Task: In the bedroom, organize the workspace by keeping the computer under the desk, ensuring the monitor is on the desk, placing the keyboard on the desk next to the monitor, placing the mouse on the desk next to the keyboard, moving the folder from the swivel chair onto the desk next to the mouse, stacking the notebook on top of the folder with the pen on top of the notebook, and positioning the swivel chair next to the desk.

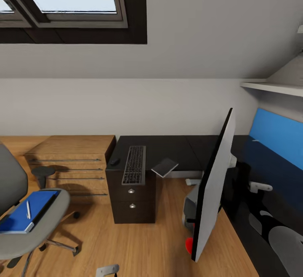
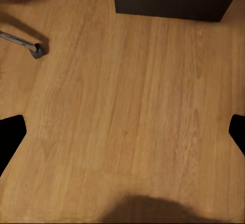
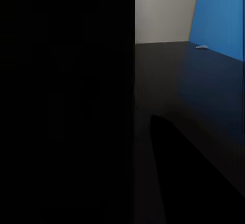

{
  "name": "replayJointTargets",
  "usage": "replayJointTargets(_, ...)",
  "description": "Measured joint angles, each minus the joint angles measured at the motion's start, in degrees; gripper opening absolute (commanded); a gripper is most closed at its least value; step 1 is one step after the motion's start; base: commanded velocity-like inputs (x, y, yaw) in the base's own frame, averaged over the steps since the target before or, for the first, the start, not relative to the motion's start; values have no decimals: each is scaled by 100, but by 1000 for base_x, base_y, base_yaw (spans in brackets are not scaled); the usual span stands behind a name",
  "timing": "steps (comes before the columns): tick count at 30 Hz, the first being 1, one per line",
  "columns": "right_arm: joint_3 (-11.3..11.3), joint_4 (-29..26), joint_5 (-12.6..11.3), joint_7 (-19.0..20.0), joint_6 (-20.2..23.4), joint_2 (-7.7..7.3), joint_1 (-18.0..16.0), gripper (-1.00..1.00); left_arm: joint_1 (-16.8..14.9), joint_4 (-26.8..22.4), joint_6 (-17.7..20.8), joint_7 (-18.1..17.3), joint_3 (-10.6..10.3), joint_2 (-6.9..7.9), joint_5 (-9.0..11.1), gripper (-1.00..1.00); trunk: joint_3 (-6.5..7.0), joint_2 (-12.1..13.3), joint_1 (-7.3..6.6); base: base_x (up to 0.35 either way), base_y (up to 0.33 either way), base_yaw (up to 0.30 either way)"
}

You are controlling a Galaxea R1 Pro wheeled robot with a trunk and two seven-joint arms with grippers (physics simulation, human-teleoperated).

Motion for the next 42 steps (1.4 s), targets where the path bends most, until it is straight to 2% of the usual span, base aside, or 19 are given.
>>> replayJointTargets(42, -1, -2, 5, -9, 0, 0, 1, -100, 0, 0, 9, 0, 3, 0, 0, 100, 0, 0, 0, -335, 0, 0)
